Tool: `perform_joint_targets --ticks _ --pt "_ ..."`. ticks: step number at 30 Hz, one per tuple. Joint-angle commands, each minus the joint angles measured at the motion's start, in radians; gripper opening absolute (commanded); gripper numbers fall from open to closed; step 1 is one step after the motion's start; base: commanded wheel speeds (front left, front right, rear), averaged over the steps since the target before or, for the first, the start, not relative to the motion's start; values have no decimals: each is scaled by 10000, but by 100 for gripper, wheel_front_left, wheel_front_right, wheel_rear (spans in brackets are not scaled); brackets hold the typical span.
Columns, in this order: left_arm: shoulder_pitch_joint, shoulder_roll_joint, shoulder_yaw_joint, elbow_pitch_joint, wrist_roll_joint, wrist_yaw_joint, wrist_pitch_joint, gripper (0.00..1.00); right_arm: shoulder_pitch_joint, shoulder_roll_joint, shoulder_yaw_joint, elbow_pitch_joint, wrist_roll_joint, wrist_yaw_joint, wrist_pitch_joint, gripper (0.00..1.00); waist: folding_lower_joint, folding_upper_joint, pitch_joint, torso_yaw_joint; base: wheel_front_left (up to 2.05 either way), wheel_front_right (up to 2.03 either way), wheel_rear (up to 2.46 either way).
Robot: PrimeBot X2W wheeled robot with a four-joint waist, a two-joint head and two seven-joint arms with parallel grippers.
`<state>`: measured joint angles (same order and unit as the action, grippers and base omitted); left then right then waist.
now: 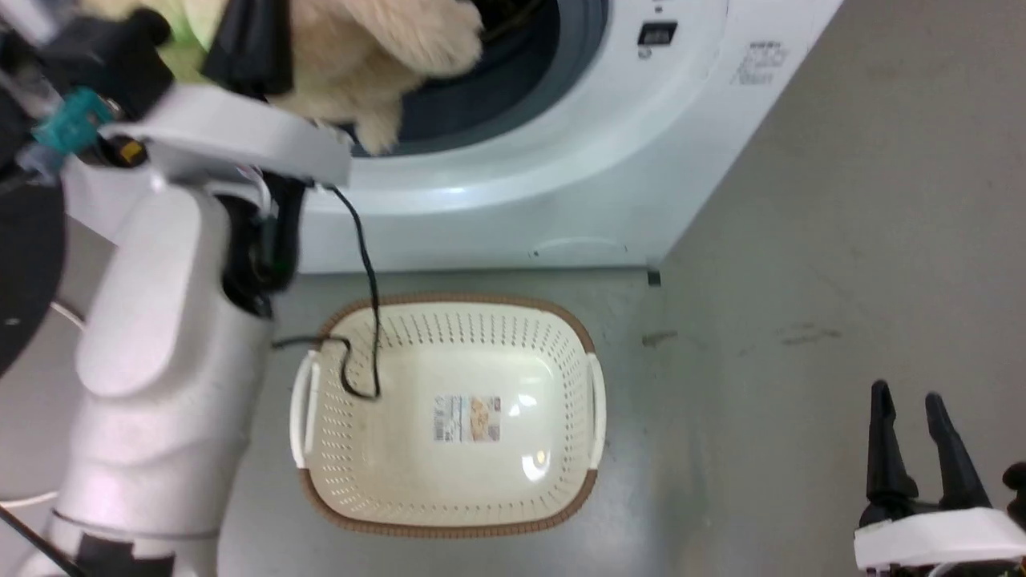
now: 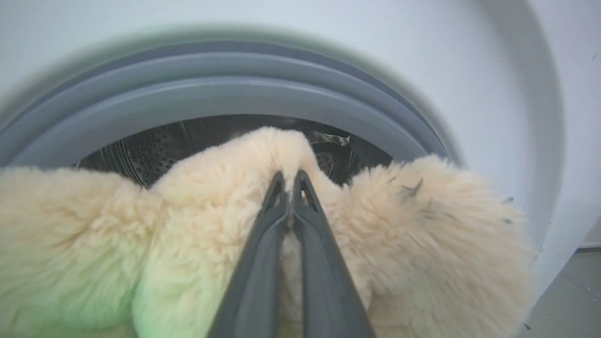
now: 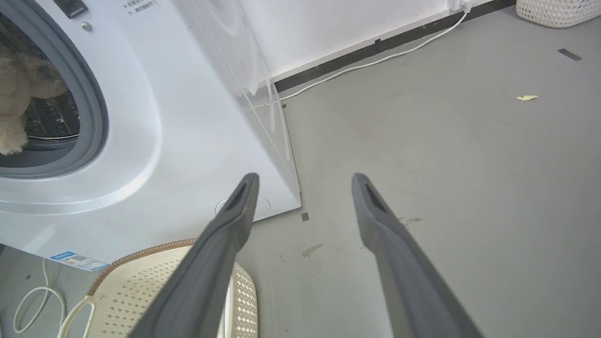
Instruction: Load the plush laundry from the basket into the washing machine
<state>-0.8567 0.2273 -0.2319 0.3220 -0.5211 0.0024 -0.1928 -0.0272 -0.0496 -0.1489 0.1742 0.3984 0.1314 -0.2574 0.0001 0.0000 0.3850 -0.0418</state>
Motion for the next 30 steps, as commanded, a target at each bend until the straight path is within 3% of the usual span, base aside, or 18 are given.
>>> perform_joint_targets --ticks 1,18,30 --pt "-347 76 74 60 101 -96 -169 0 -171 -6 22 -93 -65 -7 -44 100 -1 0 441 -220 0 0 0" --pt "-3053 985 645 1620 813 -577 -671 0 -667 -6 457 -845 426 -7 -44 100 -1 0 2871 -1286 0 0 0" --pt "-5334 2105 779 2389 1204 -766 -498 0 -744 -6 771 -1406 752 -7 -44 100 -1 0 4163 -2199 0 0 0"
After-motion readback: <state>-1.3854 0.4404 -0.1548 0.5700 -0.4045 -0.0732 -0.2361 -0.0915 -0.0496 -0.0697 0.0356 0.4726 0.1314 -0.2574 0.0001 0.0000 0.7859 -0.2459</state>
